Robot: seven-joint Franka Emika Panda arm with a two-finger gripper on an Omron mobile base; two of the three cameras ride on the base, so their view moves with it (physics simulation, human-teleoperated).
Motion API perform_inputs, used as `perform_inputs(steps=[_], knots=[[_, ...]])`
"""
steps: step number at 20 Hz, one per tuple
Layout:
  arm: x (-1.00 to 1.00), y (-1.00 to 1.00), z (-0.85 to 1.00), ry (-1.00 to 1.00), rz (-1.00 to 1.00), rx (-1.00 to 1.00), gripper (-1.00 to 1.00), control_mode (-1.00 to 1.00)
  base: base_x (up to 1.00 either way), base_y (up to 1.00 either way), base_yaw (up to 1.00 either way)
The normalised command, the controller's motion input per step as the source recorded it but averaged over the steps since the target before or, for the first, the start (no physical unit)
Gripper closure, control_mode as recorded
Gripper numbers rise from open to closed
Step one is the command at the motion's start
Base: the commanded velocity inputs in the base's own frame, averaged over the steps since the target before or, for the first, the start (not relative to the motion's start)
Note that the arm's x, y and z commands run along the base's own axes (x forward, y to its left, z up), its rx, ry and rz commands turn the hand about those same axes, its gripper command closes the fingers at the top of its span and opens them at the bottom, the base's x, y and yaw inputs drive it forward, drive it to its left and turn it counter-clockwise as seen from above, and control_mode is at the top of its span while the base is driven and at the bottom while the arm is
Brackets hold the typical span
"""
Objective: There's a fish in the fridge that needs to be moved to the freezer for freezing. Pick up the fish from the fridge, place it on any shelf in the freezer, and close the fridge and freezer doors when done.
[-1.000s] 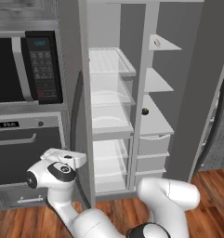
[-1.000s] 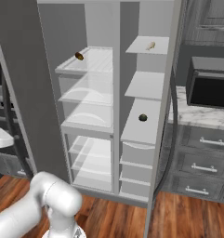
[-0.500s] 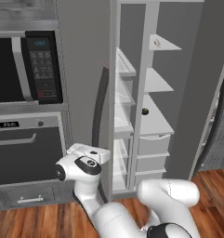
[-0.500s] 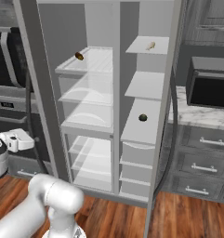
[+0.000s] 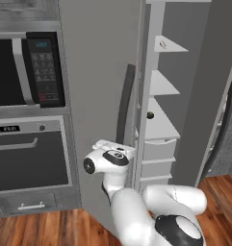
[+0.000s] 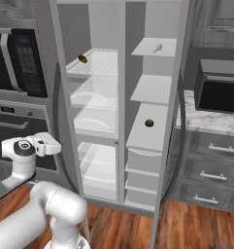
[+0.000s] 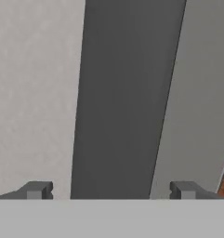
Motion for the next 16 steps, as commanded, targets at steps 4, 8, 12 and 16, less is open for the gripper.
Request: perform_inputs(steps=[4, 8, 12, 16], knots=[[0.69, -0.38, 0.00, 0.00, -0.03, 0.00, -1.00, -1.00, 0.00, 0.00, 0.00], [0.78, -0.28, 0.00, 0.00, 0.00, 0.00, -1.00, -1.00, 0.00, 0.00, 0.00], [0.73, -0.15, 0.00, 0.00, 0.00, 0.00, -1.00, -1.00, 0.00, 0.00, 0.00], [0.63, -0.31, 0.00, 0.00, 0.00, 0.02, -1.00, -1.00, 0.00, 0.00, 0.00]])
